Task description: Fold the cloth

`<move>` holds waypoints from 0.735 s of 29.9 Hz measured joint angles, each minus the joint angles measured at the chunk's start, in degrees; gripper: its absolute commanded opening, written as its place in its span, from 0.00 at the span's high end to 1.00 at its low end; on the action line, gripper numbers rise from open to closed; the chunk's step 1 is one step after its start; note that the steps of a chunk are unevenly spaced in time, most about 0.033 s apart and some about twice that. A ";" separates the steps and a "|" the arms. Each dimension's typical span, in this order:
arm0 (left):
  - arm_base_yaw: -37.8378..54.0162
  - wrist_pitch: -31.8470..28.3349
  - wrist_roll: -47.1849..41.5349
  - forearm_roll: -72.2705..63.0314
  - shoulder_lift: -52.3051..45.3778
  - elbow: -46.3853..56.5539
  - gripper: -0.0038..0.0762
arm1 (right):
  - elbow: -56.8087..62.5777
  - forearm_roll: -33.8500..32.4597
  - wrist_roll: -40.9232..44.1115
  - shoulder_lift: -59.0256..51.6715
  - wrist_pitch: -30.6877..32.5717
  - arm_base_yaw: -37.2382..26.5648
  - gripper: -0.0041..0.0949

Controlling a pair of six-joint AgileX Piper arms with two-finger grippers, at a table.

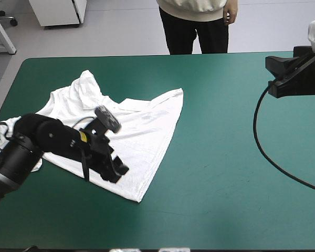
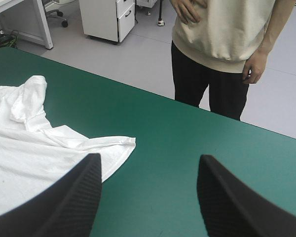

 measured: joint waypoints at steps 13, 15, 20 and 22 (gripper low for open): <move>-15.37 -17.11 -8.93 11.40 6.39 17.97 0.32 | 0.00 3.03 0.41 0.00 0.00 0.00 0.42; -15.39 -17.94 -9.01 11.40 8.14 18.36 0.32 | 0.00 3.31 0.41 0.00 0.00 0.00 0.42; -15.44 -20.74 -8.34 10.90 12.82 18.47 0.32 | 0.00 3.31 0.41 0.00 0.00 0.00 0.42; -15.44 -21.33 -8.07 10.90 14.72 18.47 0.32 | 0.00 3.31 0.41 0.00 0.00 0.00 0.42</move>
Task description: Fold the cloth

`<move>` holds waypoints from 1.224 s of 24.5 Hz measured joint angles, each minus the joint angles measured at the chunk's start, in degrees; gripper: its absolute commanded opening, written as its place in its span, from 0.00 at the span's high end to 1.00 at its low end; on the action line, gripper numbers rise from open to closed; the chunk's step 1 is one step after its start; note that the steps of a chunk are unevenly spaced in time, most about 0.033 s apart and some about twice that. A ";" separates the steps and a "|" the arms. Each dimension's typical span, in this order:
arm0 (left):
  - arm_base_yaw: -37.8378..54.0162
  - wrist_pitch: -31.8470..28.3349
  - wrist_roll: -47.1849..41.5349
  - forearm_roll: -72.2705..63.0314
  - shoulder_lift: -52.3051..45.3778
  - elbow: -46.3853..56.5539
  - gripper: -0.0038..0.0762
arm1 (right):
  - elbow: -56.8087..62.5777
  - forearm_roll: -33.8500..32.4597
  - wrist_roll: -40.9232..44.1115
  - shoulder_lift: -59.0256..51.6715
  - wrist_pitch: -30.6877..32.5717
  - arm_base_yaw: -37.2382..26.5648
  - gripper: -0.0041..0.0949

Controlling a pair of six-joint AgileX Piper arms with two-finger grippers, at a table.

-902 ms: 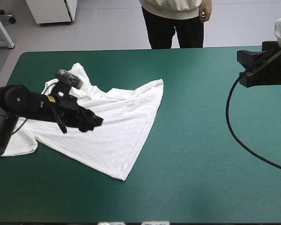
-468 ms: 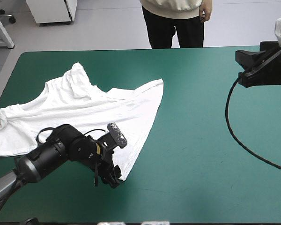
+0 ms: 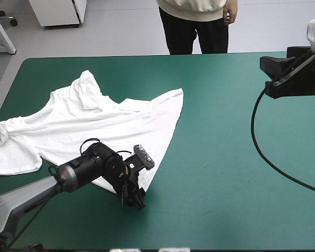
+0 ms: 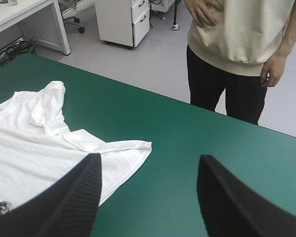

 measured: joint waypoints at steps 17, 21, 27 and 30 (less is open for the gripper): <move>0.31 3.92 -1.93 -1.72 5.24 -1.95 0.96 | 2.04 4.08 -3.04 10.60 -0.05 1.76 0.42; 0.33 3.17 -4.72 -2.58 3.82 -1.37 0.96 | 2.81 -5.79 -2.57 23.97 -0.23 10.63 0.42; 0.33 2.96 -6.37 -3.85 3.18 -0.83 0.96 | 1.15 -14.94 -2.07 38.08 -6.24 16.14 0.42; 0.33 2.96 -6.54 -3.85 3.18 -0.83 0.96 | -3.35 -14.95 -2.07 44.50 -8.08 16.27 0.42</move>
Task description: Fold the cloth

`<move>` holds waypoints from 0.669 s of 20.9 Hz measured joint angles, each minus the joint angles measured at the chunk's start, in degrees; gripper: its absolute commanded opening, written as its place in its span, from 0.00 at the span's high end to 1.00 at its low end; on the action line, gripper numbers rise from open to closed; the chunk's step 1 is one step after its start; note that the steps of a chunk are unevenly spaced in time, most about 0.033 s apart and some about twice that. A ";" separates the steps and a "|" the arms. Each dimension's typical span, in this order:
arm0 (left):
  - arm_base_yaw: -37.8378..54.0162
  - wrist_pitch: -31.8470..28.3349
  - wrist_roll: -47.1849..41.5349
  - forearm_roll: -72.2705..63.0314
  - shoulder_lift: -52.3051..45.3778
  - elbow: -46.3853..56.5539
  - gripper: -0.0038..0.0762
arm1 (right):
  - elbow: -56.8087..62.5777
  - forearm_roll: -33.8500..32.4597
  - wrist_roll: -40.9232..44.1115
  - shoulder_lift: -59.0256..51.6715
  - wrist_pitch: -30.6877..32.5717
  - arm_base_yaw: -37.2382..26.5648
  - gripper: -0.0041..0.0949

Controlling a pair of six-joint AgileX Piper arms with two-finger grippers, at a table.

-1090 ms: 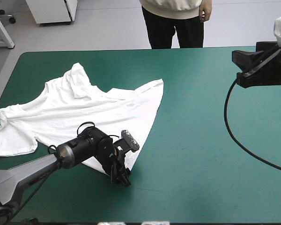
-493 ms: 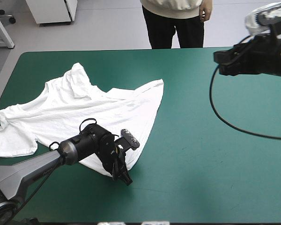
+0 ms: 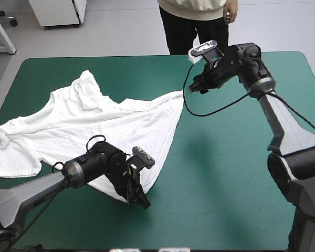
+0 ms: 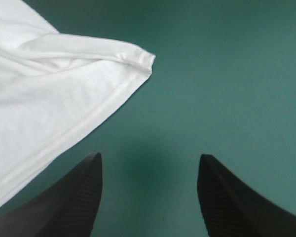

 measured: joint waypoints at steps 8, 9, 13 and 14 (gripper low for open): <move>-0.55 0.12 -1.13 -1.46 -0.07 0.19 0.96 | -13.70 3.51 -1.25 16.91 -0.48 0.00 0.42; -0.55 0.12 -1.13 -1.46 -0.07 0.19 0.96 | -13.75 3.66 -1.52 17.42 -0.48 0.00 0.42; -0.55 0.29 -1.18 -2.55 -0.07 0.34 0.96 | -13.92 6.02 -7.46 18.96 -2.06 0.00 0.42; -0.55 0.29 -1.18 -2.60 -0.07 0.37 0.96 | -13.92 6.61 -8.86 19.08 -2.38 0.00 0.42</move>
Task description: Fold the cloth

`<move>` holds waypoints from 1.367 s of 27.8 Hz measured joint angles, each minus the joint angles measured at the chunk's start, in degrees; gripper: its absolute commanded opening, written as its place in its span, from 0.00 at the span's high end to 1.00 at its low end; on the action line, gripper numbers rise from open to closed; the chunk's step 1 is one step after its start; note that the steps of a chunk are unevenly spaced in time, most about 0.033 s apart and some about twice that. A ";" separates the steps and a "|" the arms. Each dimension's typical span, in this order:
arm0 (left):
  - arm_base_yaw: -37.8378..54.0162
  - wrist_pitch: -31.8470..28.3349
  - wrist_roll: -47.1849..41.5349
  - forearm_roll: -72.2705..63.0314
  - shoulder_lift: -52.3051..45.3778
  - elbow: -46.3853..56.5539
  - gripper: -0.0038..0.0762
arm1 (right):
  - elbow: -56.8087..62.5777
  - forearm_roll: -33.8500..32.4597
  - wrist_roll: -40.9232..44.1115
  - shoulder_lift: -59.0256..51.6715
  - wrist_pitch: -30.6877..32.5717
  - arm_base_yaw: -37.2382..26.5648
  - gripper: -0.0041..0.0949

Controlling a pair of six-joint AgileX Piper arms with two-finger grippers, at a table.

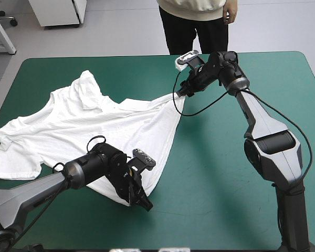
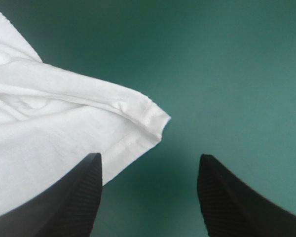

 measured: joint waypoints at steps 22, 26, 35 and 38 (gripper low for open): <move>0.00 -0.05 -0.05 0.00 -0.03 0.00 0.96 | -0.56 7.09 -17.57 8.30 -4.97 0.06 0.52; 0.00 -0.05 -0.05 -0.01 -0.03 0.00 0.96 | -0.56 7.99 -17.97 8.43 -5.21 0.06 0.92; 0.00 -0.66 -0.13 -0.08 -0.48 0.21 0.96 | -0.66 5.95 -13.43 8.03 -1.85 0.29 0.97; -0.08 -1.31 -0.70 -0.15 -2.09 0.34 0.96 | -0.66 2.08 -10.16 6.51 3.75 0.29 0.97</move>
